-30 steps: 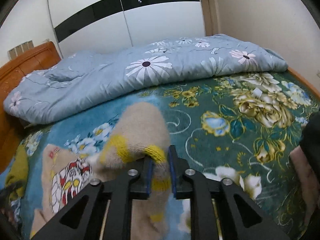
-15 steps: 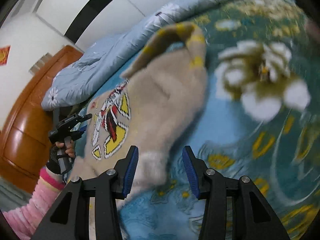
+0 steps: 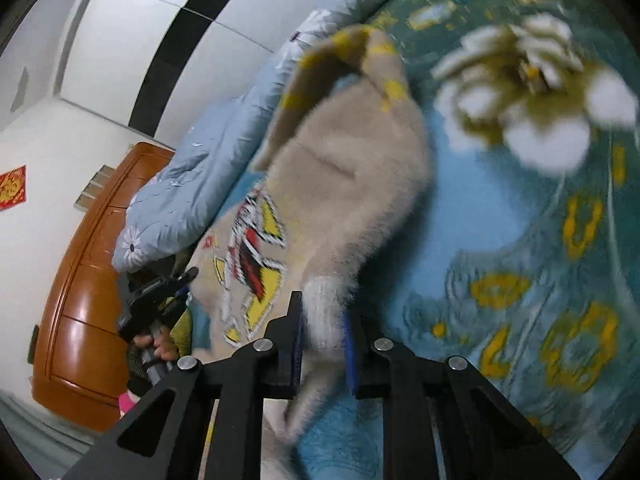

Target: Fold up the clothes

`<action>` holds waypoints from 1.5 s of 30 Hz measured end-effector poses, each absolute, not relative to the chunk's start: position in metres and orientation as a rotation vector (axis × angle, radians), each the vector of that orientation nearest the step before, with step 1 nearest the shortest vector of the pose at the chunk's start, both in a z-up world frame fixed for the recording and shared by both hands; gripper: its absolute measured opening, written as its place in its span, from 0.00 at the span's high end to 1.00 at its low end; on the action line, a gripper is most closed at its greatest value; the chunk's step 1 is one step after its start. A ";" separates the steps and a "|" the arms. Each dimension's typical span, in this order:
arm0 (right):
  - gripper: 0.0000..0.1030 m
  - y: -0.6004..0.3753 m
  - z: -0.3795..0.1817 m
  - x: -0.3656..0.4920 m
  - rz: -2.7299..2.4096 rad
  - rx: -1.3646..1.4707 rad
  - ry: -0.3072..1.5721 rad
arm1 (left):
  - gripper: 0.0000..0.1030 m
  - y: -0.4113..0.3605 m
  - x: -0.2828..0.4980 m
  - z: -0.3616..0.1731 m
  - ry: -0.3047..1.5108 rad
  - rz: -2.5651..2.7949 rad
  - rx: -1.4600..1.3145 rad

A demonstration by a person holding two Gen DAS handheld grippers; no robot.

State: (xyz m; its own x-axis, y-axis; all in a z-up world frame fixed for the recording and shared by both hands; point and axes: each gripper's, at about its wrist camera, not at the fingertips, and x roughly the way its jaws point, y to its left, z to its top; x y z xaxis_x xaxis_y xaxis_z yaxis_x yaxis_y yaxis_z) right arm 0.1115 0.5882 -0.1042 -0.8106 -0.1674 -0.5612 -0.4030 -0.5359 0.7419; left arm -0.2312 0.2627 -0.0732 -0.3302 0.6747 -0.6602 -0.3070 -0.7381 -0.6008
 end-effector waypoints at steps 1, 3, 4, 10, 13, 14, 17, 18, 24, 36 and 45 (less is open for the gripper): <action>0.84 0.596 -0.094 0.109 2.497 -0.893 1.392 | 0.90 0.260 -0.222 -0.065 -0.491 2.083 -1.271; 0.84 0.616 -0.070 0.102 2.531 -0.880 1.283 | 0.90 0.259 -0.200 -0.051 -0.477 2.032 -1.227; 0.84 0.628 -0.057 0.097 2.546 -0.875 1.221 | 0.90 0.260 -0.186 -0.046 -0.468 1.997 -1.214; 0.85 0.703 0.008 0.049 2.522 -0.922 0.812 | 0.90 0.283 -0.098 -0.045 -0.379 1.814 -1.173; 0.84 0.729 0.009 0.029 2.475 -0.977 0.733 | 0.90 0.298 -0.076 -0.057 -0.313 1.824 -1.170; 0.84 0.735 0.005 0.029 2.460 -0.994 0.734 | 0.90 0.302 -0.074 -0.060 -0.294 1.836 -1.180; 0.84 0.731 -0.013 0.019 2.422 -1.036 0.712 | 0.89 0.299 -0.077 -0.066 -0.316 1.832 -1.236; 0.84 0.730 -0.015 0.022 2.422 -1.034 0.712 | 0.89 0.296 -0.078 -0.065 -0.322 1.821 -1.254; 0.75 0.726 -0.014 0.055 2.414 -0.993 0.760 | 0.72 0.282 -0.065 -0.058 -0.233 1.794 -1.230; 0.60 0.577 -0.031 0.180 2.625 -0.922 0.977 | 0.38 0.260 -0.116 -0.034 -0.253 2.018 -1.146; 0.44 0.489 -0.099 0.126 2.481 -1.012 1.443 | 0.38 0.237 -0.118 -0.054 -0.354 2.040 -1.216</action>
